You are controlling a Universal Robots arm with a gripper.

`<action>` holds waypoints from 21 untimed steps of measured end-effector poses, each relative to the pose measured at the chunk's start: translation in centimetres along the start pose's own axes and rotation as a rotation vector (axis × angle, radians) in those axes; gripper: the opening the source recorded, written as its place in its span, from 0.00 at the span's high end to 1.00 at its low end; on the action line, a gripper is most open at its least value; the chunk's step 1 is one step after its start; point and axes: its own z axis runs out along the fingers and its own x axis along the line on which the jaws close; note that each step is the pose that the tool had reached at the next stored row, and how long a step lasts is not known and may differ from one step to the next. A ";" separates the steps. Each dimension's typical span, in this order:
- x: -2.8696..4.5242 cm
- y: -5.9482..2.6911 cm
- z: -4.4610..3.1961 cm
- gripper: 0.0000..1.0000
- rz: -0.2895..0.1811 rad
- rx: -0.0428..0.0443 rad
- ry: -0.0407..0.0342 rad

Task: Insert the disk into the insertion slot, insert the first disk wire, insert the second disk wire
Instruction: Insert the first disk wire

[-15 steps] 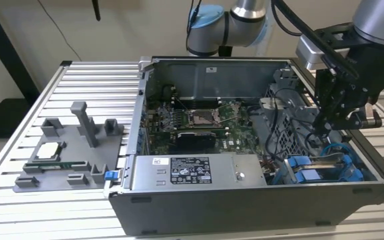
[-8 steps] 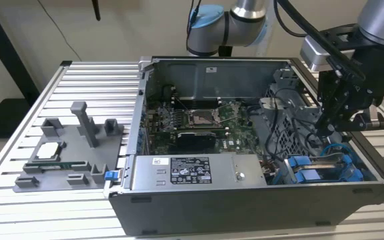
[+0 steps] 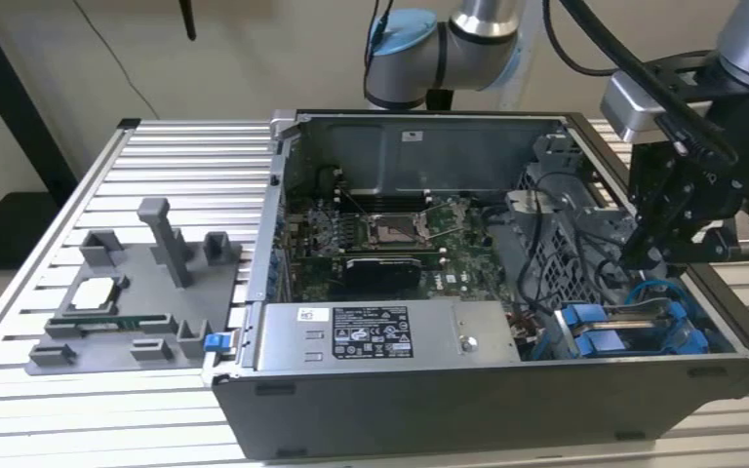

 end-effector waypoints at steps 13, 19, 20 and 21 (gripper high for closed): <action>0.95 -1.06 0.10 1.00 0.004 -0.0354 0.0014; 1.31 -1.58 0.27 1.00 0.006 -0.0576 0.0022; 1.35 -1.67 0.30 1.00 0.006 -0.0614 0.0024; 1.38 -1.75 0.35 1.00 0.006 -0.0647 0.0025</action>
